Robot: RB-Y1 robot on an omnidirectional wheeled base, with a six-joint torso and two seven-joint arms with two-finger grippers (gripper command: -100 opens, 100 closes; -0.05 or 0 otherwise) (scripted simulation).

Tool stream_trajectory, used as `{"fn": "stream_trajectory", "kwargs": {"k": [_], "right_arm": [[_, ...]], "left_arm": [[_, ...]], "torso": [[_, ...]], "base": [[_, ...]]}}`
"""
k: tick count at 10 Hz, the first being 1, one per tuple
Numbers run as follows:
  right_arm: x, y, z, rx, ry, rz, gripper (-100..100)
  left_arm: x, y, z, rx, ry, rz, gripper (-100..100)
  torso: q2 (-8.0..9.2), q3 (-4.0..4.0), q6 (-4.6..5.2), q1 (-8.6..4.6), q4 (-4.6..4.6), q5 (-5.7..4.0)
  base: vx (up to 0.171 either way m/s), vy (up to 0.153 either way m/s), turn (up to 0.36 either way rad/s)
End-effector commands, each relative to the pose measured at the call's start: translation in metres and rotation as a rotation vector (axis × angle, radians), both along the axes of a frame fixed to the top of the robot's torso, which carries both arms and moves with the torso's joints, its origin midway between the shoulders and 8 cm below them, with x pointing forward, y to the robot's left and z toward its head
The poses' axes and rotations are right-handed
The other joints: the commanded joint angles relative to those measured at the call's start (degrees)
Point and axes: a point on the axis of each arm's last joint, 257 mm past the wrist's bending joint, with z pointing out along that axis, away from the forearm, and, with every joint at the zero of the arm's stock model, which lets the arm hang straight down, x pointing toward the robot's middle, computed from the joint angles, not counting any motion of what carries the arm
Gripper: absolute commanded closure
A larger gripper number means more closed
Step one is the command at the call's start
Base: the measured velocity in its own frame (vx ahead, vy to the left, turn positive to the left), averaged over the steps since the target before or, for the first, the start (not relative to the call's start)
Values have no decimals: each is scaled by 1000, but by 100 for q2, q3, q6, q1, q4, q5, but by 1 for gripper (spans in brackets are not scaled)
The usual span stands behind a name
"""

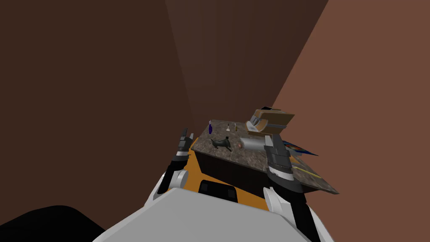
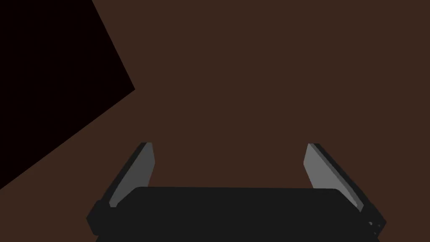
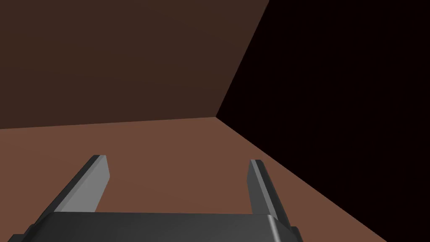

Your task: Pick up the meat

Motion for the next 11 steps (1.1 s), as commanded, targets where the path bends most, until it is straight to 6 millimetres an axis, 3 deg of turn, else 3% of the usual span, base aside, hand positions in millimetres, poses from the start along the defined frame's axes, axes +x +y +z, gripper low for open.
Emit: {"fn": "stream_trajectory", "kwargs": {"k": [1,6,11], "right_arm": [[3,3,-6,-38,18,7,-100],[17,11,-39,-199,106,13,-100],[41,5,-97,-468,238,-5,-100]], "left_arm": [[0,0,0,0,0,0,0],[0,0,0,0,0,0,0],[0,0,0,0,0,0,0]], "torso": [[0,0,0,0,0,0],[15,9,-1,-7,3,-2],[20,12,-2,-2,4,-1]], "base": [[-20,-16,29],[-39,-17,69],[-56,1,178]]}}
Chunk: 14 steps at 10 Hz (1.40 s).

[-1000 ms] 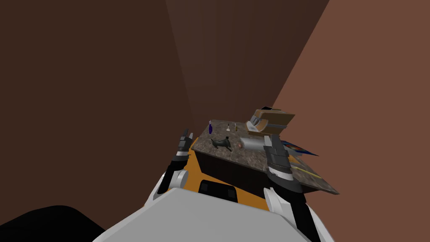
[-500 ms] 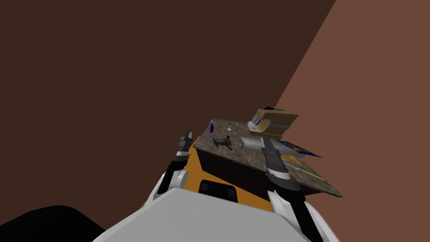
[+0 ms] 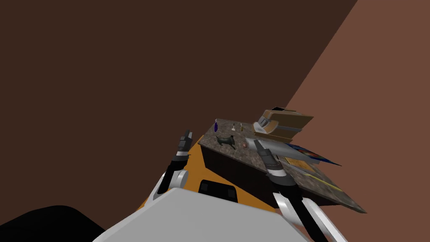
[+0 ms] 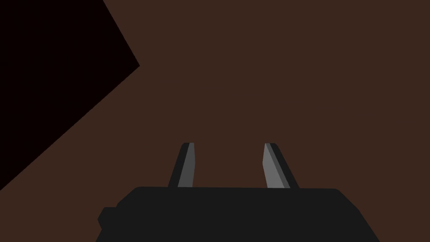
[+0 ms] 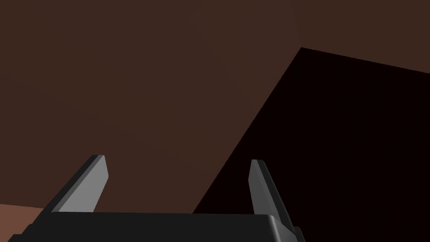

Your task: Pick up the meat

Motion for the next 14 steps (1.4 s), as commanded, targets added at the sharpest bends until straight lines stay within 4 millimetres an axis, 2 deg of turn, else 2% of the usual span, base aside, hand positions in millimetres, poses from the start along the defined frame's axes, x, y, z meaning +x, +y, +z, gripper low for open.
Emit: {"fn": "stream_trajectory", "kwargs": {"k": [1,2,4,5,7,8,10,11,13,14], "right_arm": [[6,-6,-24,-102,46,-14,-100],[6,-6,-24,-112,48,-8,-100],[15,-20,-53,-246,103,-30,-100],[15,-20,-53,-257,104,-25,-100],[23,-38,-80,-401,154,-50,-100],[23,-40,-83,-413,161,-48,-100],[29,-65,-111,-561,217,-77,-100],[29,-67,-112,-575,220,-74,-100],[32,-97,-139,-727,276,-105,-100],[33,-99,-138,-740,275,-101,-100]], "left_arm": [[0,0,0,0,0,0,0],[0,0,0,0,0,0,0],[0,0,0,0,0,0,0],[0,0,0,0,0,0,0],[0,0,0,0,0,0,0],[0,0,0,0,0,0,0],[0,0,0,0,0,0,0],[0,0,0,0,0,0,0],[0,0,0,0,0,0,0],[0,0,0,0,0,0,0]], "torso": [[0,0,0,0,0,0],[-2,-1,-1,4,-1,0],[-9,-5,1,1,-2,0],[-9,-5,-1,1,-2,0],[-11,-6,1,-5,-2,-1],[-12,-7,0,-7,-2,-1],[-14,-8,1,-7,-3,-2],[-14,-8,0,-7,-3,-1],[-16,-9,1,-10,-3,-2],[-18,-10,1,-13,-3,-2]], "base": [[-52,25,251],[-32,15,83],[-31,13,200],[-29,5,116],[-27,1,218],[-23,-7,133],[-24,-3,263],[-18,-10,98],[-18,-11,255],[-11,-17,108]]}}
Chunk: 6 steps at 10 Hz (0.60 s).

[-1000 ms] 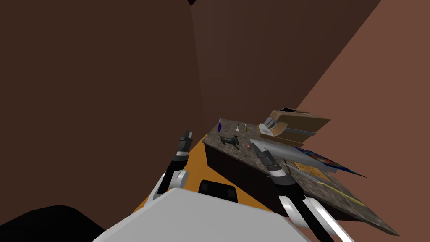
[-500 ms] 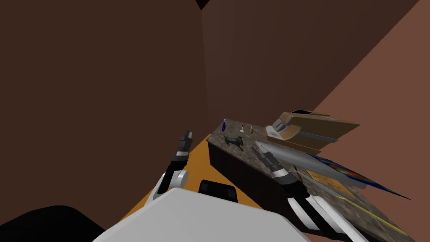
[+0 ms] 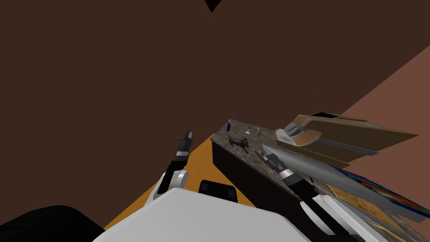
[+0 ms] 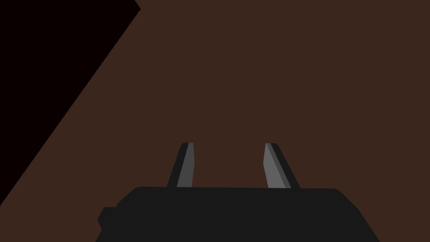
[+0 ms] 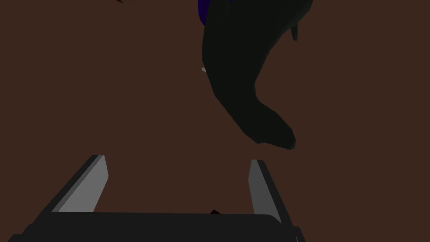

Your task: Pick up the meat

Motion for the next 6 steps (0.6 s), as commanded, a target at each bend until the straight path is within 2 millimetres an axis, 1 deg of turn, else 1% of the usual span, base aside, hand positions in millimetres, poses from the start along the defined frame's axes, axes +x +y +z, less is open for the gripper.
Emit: {"fn": "stream_trajectory", "kwargs": {"k": [1,2,3,4,5,6], "right_arm": [[-2,-20,-13,-101,32,-12,-100],[-2,-37,-24,-172,56,-27,-100],[-2,-53,-31,-251,76,-34,-100],[-2,-56,-32,-262,82,-33,-100],[-4,-75,-40,-339,105,-43,-100],[-5,-93,-47,-413,128,-51,-100]], "left_arm": [[0,0,0,0,0,0,0],[0,0,0,0,0,0,0],[0,0,0,0,0,0,0],[0,0,0,0,0,0,0],[0,0,0,0,0,0,0],[0,0,0,0,0,0,0]], "torso": [[0,0,0,0,0,0],[-1,-1,-5,1,0,0],[-4,-2,-7,1,0,1],[-5,-3,-3,-3,-1,0],[-6,-3,1,-2,-1,-1],[-8,-5,-5,-1,-2,0]], "base": [[-10,-9,209],[-10,-13,389],[-2,-23,318],[3,-22,74],[2,-13,202],[9,-23,328]]}}
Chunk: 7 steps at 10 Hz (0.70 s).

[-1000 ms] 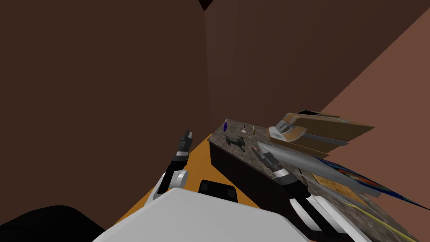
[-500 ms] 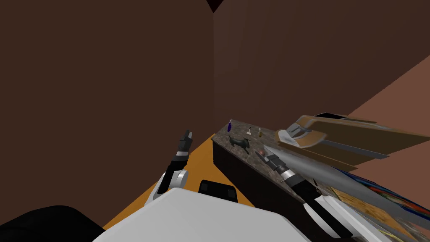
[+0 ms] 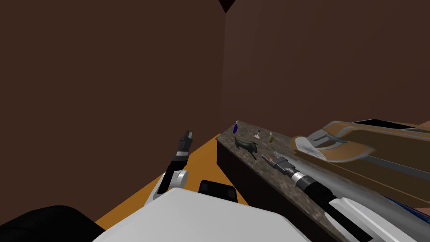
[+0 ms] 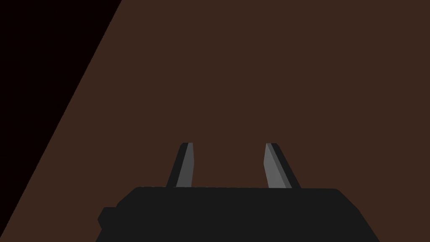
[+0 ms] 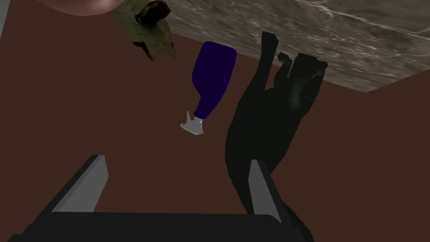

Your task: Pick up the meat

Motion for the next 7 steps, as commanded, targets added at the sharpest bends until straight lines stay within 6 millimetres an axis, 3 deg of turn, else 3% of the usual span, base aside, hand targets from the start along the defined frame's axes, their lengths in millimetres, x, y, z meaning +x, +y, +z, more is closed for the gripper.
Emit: {"fn": "stream_trajectory", "kwargs": {"k": [1,7], "right_arm": [[1,-14,-4,-49,14,-7,-100],[-18,-110,-27,-412,141,-44,-100]], "left_arm": [[0,0,0,0,0,0,0],[0,0,0,0,0,0,0]], "torso": [[0,0,0,0,0,0],[-8,-5,3,0,-2,0]], "base": [[9,-22,115],[18,-20,278]]}}
